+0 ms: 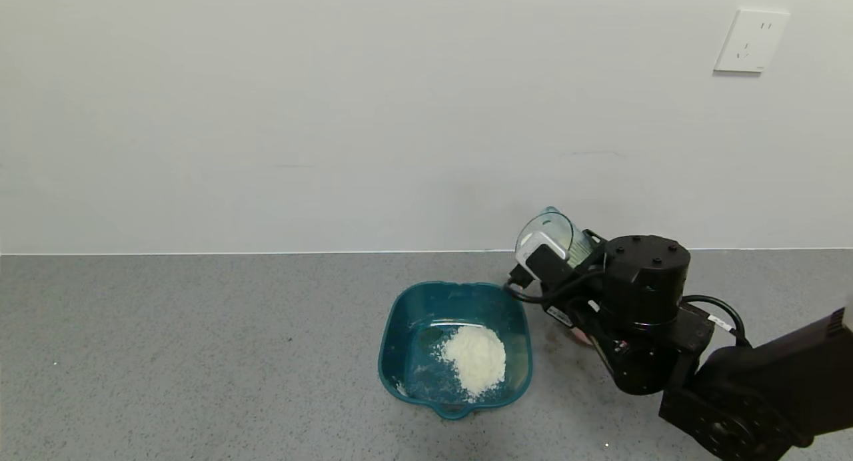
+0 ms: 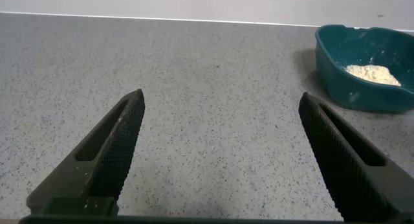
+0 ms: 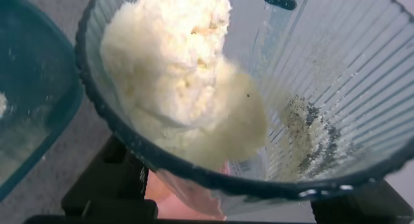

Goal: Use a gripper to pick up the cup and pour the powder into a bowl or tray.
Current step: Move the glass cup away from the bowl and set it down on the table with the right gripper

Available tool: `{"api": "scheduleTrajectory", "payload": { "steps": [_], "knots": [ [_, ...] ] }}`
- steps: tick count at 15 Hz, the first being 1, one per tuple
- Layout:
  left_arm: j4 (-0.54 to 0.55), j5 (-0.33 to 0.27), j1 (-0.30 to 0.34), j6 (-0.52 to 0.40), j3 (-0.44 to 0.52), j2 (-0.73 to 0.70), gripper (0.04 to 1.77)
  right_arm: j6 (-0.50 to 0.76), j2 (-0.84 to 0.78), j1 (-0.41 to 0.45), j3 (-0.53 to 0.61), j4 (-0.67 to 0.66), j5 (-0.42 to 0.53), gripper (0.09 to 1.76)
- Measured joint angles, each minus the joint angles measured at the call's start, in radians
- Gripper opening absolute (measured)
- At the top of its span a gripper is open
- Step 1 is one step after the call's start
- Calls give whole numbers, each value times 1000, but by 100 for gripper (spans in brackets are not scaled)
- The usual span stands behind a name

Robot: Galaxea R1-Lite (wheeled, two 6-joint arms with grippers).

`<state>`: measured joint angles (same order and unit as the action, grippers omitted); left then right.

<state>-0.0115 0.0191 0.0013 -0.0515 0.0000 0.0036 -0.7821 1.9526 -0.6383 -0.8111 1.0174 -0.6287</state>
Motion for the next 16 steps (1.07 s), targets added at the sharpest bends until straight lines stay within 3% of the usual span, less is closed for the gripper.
{"api": "scheduleTrajectory", "payload": {
  "steps": [5, 10, 16],
  "knots": [
    [0, 0, 0, 0, 0, 0, 172, 322, -17, 60, 12, 22, 0, 135],
    [0, 0, 0, 0, 0, 0, 172, 569, -59, 194, 29, 20, 4, 135],
    [0, 0, 0, 0, 0, 0, 172, 774, -101, 390, 80, 7, 193, 135]
  ]
}}
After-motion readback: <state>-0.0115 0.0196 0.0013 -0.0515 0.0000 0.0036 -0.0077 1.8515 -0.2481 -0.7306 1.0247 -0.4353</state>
